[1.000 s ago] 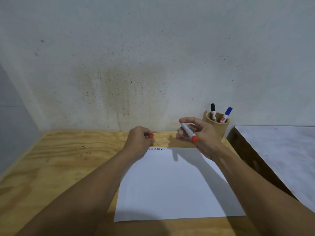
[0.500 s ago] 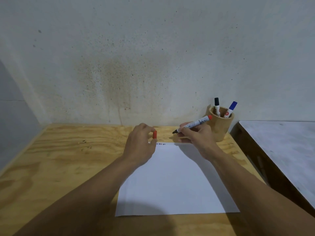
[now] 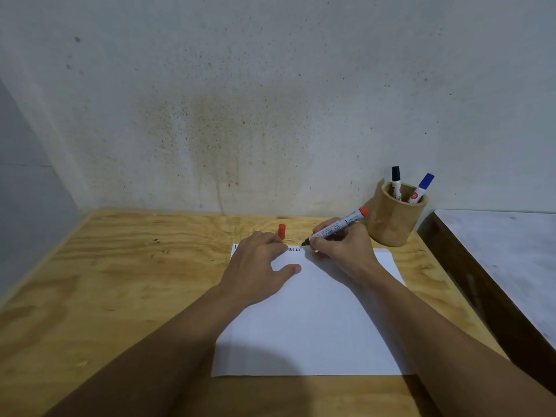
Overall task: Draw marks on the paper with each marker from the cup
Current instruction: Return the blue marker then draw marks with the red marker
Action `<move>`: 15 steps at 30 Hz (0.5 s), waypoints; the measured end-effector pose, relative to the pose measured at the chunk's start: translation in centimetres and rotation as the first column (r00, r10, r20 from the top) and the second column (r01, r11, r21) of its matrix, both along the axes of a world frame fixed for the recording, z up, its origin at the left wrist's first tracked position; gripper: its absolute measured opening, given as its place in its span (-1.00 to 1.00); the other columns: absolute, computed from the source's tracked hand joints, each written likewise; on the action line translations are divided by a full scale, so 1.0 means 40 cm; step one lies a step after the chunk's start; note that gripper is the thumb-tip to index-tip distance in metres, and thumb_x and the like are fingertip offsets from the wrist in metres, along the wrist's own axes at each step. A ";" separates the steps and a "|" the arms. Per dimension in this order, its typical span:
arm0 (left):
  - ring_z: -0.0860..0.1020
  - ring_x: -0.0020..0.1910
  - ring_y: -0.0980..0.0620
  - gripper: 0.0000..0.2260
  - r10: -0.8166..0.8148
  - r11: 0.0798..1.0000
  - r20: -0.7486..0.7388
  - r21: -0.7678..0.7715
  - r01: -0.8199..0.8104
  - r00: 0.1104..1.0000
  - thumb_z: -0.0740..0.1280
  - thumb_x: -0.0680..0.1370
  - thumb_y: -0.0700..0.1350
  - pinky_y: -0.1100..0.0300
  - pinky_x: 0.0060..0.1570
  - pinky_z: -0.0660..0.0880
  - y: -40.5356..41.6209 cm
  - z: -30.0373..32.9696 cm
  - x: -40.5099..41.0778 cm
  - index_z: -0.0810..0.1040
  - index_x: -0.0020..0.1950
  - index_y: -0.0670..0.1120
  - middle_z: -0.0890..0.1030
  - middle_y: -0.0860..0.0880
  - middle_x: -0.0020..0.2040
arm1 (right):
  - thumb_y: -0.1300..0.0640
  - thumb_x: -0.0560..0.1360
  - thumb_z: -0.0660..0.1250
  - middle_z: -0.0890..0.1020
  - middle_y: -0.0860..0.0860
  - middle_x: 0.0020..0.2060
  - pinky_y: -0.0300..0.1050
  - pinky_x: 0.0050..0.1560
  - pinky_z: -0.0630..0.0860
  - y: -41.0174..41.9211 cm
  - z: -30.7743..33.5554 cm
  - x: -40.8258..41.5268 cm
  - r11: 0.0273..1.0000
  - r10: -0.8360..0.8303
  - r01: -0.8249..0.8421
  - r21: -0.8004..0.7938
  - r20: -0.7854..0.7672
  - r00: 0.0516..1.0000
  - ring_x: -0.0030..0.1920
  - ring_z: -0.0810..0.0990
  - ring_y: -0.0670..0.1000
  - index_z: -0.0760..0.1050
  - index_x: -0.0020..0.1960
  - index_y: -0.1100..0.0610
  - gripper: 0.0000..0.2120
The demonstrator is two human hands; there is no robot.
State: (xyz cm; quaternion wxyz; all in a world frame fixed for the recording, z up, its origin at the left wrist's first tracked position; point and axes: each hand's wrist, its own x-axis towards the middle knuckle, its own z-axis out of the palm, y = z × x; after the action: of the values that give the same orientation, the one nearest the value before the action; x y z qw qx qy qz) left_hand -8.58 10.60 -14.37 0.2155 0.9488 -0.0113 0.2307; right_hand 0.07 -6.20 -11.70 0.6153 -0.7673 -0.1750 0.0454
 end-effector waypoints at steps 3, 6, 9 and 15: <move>0.49 0.11 0.01 -0.61 -0.001 1.000 0.005 -0.008 0.001 1.000 0.42 0.40 0.15 0.17 0.07 0.34 0.001 -0.002 -0.001 0.65 0.07 -0.09 0.63 0.00 0.07 | 0.37 0.34 0.47 0.68 0.15 -0.29 -0.07 -0.19 0.66 -0.005 -0.014 0.006 1.000 -0.002 0.003 -0.020 0.037 0.999 -0.27 0.67 0.02 0.62 -0.15 0.32 -0.90; 0.50 0.08 0.00 -0.63 -0.008 1.000 0.003 -0.025 0.008 1.000 0.43 0.39 0.15 0.17 0.05 0.36 0.003 -0.002 -0.002 0.65 0.03 -0.10 0.63 0.01 0.04 | 0.36 0.35 0.47 0.68 0.11 -0.32 -0.03 -0.18 0.67 -0.006 -0.022 0.008 1.000 0.000 0.001 -0.029 0.055 0.998 -0.31 0.67 0.00 0.62 -0.16 0.31 -0.92; 0.50 0.09 0.00 -0.62 -0.007 1.000 0.000 -0.021 0.007 1.000 0.42 0.40 0.15 0.09 0.08 0.42 0.001 -0.002 -0.002 0.65 0.05 -0.09 0.63 0.00 0.06 | 0.34 0.35 0.47 0.68 0.15 -0.31 -0.02 -0.19 0.66 -0.005 -0.022 0.005 0.999 0.011 -0.008 -0.031 0.073 0.997 -0.30 0.67 0.03 0.62 -0.17 0.29 -0.93; 0.50 0.09 0.00 -0.61 -0.004 1.000 0.007 -0.013 0.004 1.000 0.43 0.39 0.15 0.07 0.09 0.44 0.001 -0.004 -0.001 0.65 0.06 -0.09 0.64 0.00 0.07 | 0.35 0.36 0.47 0.68 0.15 -0.32 -0.02 -0.21 0.66 -0.003 -0.025 0.006 1.000 0.013 -0.011 -0.025 0.078 0.997 -0.32 0.66 0.06 0.62 -0.18 0.28 -0.93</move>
State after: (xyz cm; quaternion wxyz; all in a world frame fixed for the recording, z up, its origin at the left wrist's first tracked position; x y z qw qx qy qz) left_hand -8.62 10.65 -14.54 0.2220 0.9465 -0.0125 0.2338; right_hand 0.32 -6.34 -12.69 0.5983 -0.7748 -0.2030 0.0214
